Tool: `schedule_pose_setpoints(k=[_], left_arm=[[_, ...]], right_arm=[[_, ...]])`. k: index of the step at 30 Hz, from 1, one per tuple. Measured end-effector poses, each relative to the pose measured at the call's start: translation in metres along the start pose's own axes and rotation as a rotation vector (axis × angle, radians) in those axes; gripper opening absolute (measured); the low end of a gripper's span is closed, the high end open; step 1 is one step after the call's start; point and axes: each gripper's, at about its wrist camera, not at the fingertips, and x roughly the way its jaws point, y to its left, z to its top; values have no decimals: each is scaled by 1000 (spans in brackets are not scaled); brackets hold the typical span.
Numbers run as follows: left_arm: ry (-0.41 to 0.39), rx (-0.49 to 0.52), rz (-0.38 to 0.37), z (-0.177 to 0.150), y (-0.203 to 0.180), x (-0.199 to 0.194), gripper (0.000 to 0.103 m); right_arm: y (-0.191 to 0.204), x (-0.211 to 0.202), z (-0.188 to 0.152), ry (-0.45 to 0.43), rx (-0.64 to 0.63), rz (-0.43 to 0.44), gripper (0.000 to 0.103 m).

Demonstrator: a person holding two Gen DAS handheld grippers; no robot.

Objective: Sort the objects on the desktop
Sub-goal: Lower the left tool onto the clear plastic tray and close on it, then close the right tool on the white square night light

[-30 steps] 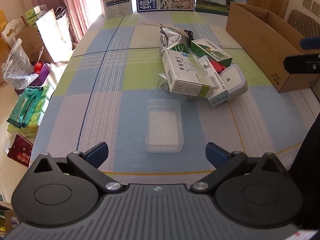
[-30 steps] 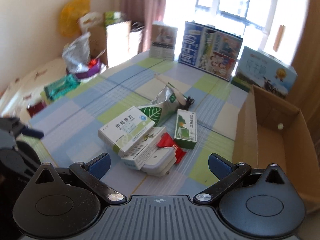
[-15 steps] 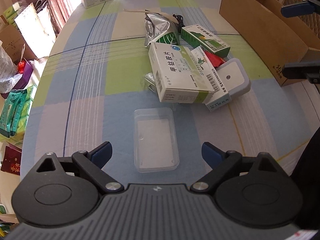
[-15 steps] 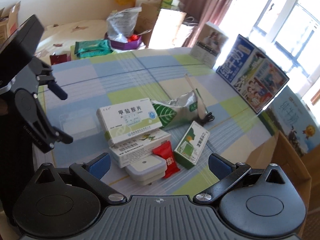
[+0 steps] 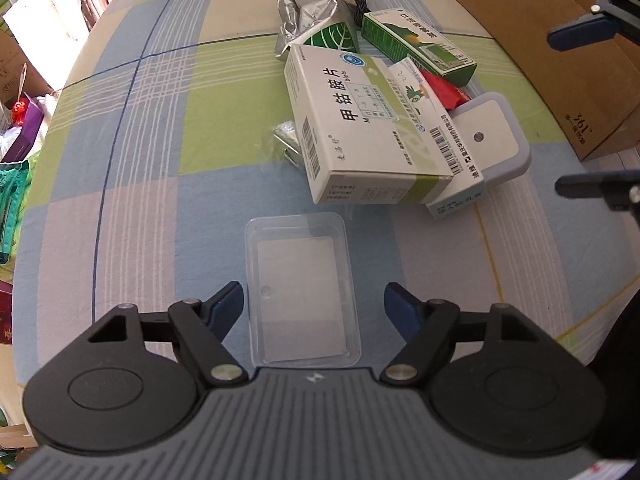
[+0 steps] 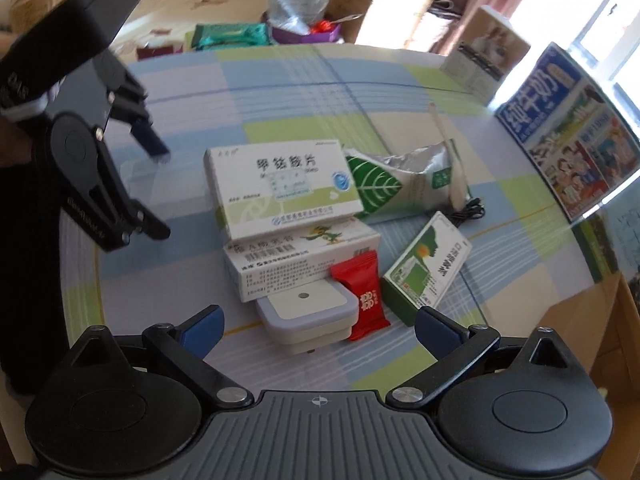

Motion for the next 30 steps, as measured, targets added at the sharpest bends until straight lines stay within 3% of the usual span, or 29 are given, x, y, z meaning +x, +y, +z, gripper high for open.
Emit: schedule_pose_setpoints(k=[8, 15, 19, 23, 30], left_arm=[[11, 3, 7, 6, 2, 5, 52], [1, 3, 6, 9, 7, 6, 51], [-2, 6, 0, 10, 9, 6, 51], [-6, 17, -4, 9, 5, 3, 51], [-12, 36, -34, 4, -9, -3, 51]], right_arm=[[-4, 26, 3, 52, -29, 54, 90], [-6, 42, 6, 75, -41, 66, 84], [-10, 51, 5, 78, -8, 89, 68], [-14, 48, 3, 79, 30, 105, 66], [-15, 35, -5, 158, 75, 174, 64]])
